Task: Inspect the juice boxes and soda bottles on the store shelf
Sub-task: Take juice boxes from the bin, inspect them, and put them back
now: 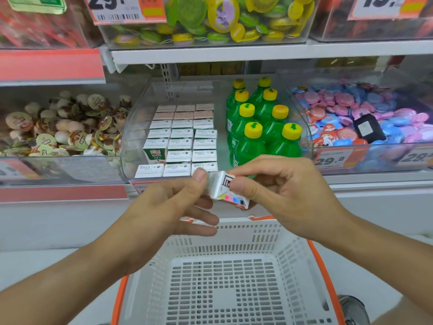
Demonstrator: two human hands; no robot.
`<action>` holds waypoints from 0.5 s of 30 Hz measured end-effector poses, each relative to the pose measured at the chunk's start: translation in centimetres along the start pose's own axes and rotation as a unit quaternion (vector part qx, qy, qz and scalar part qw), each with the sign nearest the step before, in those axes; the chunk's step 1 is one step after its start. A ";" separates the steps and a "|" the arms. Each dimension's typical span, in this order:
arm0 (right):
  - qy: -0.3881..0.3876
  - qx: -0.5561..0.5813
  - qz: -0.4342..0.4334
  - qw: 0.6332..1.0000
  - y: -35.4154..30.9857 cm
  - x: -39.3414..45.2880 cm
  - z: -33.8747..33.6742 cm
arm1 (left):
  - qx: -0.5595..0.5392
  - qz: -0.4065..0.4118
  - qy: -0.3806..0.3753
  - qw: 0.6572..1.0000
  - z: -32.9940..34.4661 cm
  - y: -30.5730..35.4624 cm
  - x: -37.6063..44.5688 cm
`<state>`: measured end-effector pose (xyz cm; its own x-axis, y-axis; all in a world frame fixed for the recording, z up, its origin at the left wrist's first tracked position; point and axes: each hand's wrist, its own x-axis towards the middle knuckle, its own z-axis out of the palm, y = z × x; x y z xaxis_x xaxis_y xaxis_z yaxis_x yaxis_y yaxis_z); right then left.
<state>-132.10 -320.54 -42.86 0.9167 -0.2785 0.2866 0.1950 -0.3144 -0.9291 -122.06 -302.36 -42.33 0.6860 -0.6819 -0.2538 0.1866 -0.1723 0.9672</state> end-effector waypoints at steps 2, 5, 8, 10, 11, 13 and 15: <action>-0.016 -0.009 0.010 1.000 0.2 -0.3 0.2 | -0.052 -0.027 -0.048 0.997 0.1 0.1 -0.1; -0.047 -0.001 0.027 0.999 0.5 -0.6 0.2 | -0.134 -0.044 -0.091 0.986 -0.1 0.4 -0.1; -0.064 0.015 0.028 0.997 0.8 -0.6 0.1 | -0.168 -0.037 -0.095 0.980 -0.4 0.4 0.0; -0.059 0.015 0.022 0.998 0.8 -0.5 0.1 | -0.176 -0.035 -0.097 0.979 -0.4 0.3 0.0; -0.057 0.013 0.018 0.998 0.8 -0.4 0.1 | -0.180 -0.035 -0.099 0.978 -0.4 0.2 0.0; -0.057 0.009 0.008 0.998 0.7 -0.4 0.1 | -0.185 -0.036 -0.112 0.976 -0.6 0.2 0.2; -0.060 -0.003 -0.003 0.998 0.6 -0.4 0.0 | -0.188 -0.037 -0.131 0.973 -0.9 0.2 0.3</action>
<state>-132.33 -320.66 -43.52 0.9505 -0.1665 0.2622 0.1993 -0.3207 -0.9260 -121.20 -301.99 -42.22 0.4676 -0.8439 -0.2631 0.5066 0.0120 0.8621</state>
